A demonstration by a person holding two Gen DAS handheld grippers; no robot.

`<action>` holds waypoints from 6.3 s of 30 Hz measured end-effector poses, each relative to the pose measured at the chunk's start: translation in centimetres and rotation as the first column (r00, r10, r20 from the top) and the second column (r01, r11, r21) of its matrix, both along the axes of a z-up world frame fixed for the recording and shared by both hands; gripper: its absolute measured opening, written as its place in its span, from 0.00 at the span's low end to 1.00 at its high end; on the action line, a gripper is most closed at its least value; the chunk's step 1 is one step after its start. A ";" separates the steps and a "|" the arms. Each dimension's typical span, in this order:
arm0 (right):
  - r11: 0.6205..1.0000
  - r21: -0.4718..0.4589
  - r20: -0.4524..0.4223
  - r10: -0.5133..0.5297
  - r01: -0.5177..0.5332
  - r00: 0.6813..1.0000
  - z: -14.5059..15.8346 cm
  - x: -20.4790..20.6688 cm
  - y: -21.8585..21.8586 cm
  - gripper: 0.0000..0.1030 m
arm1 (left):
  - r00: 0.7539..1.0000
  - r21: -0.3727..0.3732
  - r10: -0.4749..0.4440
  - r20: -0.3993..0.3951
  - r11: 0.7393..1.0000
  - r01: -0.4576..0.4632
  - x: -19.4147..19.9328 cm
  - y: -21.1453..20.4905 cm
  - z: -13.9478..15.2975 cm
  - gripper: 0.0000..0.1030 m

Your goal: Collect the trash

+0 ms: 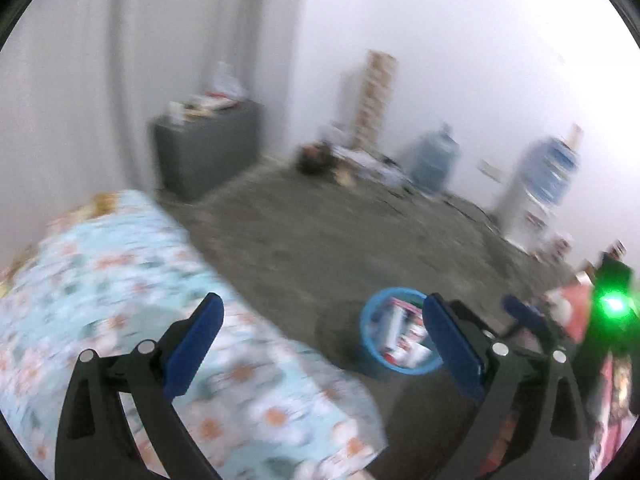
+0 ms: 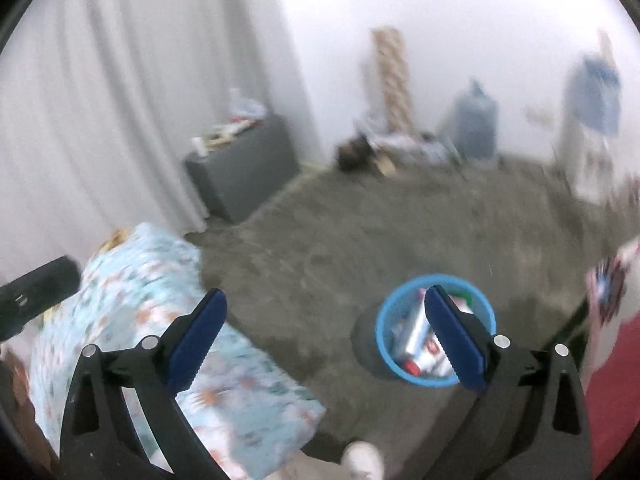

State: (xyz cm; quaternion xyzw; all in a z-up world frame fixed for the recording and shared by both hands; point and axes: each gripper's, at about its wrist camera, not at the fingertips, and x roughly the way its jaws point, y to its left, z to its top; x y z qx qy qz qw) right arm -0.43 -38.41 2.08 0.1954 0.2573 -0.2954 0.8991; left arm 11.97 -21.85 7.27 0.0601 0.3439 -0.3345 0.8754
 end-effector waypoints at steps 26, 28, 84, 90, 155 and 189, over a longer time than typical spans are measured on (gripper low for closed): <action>0.881 -0.142 -0.375 0.374 -0.452 0.848 -3.4 -0.8 16.6 0.92 | 0.860 0.183 0.508 -0.047 0.851 -0.492 -9.7 16.0 -8.2 0.95; 0.890 -0.137 -0.377 0.358 -0.434 0.854 -3.4 -1.1 16.4 0.92 | 0.854 0.179 0.519 -0.043 0.845 -0.504 -9.6 16.1 -8.2 0.95; 0.945 -0.135 -0.401 0.223 -0.298 0.888 -5.2 -3.2 11.2 0.92 | 0.879 0.350 0.476 -0.010 0.825 -0.443 -9.3 13.7 -9.4 0.95; 0.942 -0.133 -0.410 0.230 -0.308 0.882 -5.3 -3.3 11.4 0.92 | 0.880 0.350 0.475 -0.012 0.826 -0.441 -9.3 13.8 -9.4 0.95; 0.941 -0.129 -0.410 0.237 -0.314 0.881 -5.4 -3.2 11.3 0.92 | 0.879 0.353 0.477 -0.019 0.826 -0.440 -9.4 13.9 -9.4 0.95; 0.943 -0.131 -0.410 0.230 -0.307 0.883 -5.5 -3.3 11.6 0.92 | 0.878 0.355 0.478 -0.024 0.825 -0.439 -9.3 14.1 -9.5 0.95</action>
